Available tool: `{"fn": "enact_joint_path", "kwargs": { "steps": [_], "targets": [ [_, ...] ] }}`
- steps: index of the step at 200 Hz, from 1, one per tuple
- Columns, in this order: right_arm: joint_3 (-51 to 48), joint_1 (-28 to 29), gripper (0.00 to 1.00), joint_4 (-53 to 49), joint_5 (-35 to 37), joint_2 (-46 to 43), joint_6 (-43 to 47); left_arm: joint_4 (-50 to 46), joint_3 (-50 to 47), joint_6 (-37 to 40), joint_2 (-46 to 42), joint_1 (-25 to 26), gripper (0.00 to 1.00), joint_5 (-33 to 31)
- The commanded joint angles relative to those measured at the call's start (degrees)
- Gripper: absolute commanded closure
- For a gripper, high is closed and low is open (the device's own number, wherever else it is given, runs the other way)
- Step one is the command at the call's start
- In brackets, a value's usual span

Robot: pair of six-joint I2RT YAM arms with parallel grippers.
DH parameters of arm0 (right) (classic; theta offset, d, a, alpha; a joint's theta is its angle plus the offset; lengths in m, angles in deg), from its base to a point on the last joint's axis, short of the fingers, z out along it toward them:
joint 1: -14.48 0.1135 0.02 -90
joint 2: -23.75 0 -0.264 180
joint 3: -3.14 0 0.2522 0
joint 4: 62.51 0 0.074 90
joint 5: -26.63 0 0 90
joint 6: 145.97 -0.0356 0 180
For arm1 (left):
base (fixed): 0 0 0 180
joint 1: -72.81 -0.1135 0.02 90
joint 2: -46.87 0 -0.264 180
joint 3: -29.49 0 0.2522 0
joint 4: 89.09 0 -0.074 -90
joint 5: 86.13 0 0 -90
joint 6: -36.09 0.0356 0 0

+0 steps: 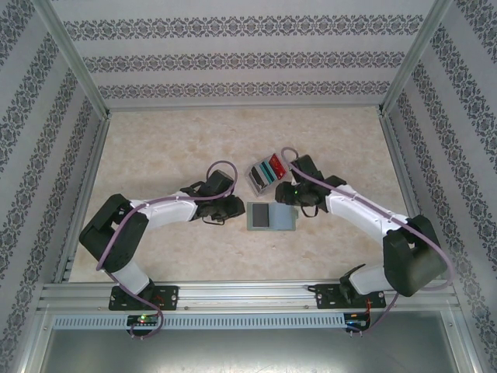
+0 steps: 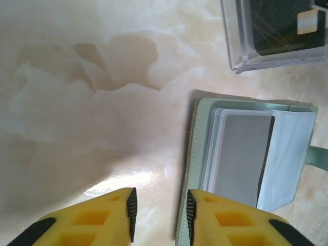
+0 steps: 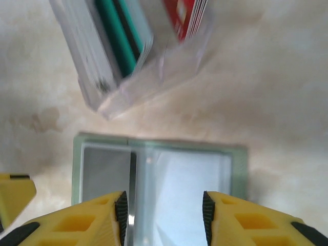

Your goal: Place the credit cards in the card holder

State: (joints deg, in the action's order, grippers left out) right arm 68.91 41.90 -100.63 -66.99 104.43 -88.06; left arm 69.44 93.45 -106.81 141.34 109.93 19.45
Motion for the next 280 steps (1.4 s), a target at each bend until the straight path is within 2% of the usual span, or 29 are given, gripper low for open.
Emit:
{"fn": "enact_joint_path", "kwargs": {
  "steps": [1, 12, 40, 65, 91, 138, 176, 183, 192, 210, 237, 253, 268, 280],
  "targets": [
    [7.04, -3.17, 0.55, -4.06, 2.66, 3.11, 6.05, -1.07, 3.83, 0.66, -0.55, -0.66, 0.62, -1.61],
    [10.23, -3.81, 0.56, -4.95, 1.54, 5.86, 9.52, 0.01, 5.32, 0.07, 0.35, -1.44, 0.57, -1.40],
    [18.69, -4.22, 0.60, -7.61, -4.46, 12.80, 15.52, 1.09, 11.34, -1.15, 5.08, -4.23, 0.55, 1.91],
    [25.71, -3.02, 0.66, -11.13, -5.01, 18.85, 17.33, 1.38, 15.43, -2.61, 8.33, -5.78, 0.55, 3.35],
    [29.96, -1.13, 0.67, -11.96, -6.88, 23.35, 17.77, 1.64, 15.52, -4.68, 9.39, -7.29, 0.56, 3.20],
    [35.94, 2.87, 0.68, -15.24, -0.92, 29.34, 19.09, 2.43, 12.49, -5.92, 8.09, -9.32, 0.56, 2.71],
    [37.75, 3.86, 0.67, -16.69, 1.63, 30.49, 19.22, 5.39, 10.85, -6.95, 8.44, -9.29, 0.55, 5.76],
    [38.24, 4.15, 0.71, -17.51, 3.70, 30.30, 18.69, 6.17, 10.44, -7.35, 8.44, -9.35, 0.55, 6.31],
    [36.46, 4.76, 0.71, -16.26, 7.17, 27.97, 18.22, 7.47, 10.02, -7.61, 8.37, -9.34, 0.55, 7.23],
    [29.97, 4.14, 0.65, -12.02, 9.34, 20.95, 16.50, 7.99, 9.50, -7.57, 8.27, -9.10, 0.55, 8.73],
    [22.90, -0.16, 0.62, -13.34, 8.07, 14.41, 11.63, 7.73, 8.16, -7.47, 7.73, -8.00, 0.53, 9.71],
    [16.71, -2.49, 0.54, -12.13, 3.89, 10.26, 9.28, 6.94, 7.13, -7.65, 7.42, -7.36, 0.52, 10.82],
    [12.21, -3.41, 0.49, -12.14, -0.24, 7.91, 7.83, 6.29, 5.81, -7.74, 6.80, -6.60, 0.51, 11.43],
    [9.60, -3.11, 0.48, -13.20, 0.02, 6.86, 6.87, 6.52, 4.78, -7.91, 6.42, -5.91, 0.51, 11.91]
  ]
}}
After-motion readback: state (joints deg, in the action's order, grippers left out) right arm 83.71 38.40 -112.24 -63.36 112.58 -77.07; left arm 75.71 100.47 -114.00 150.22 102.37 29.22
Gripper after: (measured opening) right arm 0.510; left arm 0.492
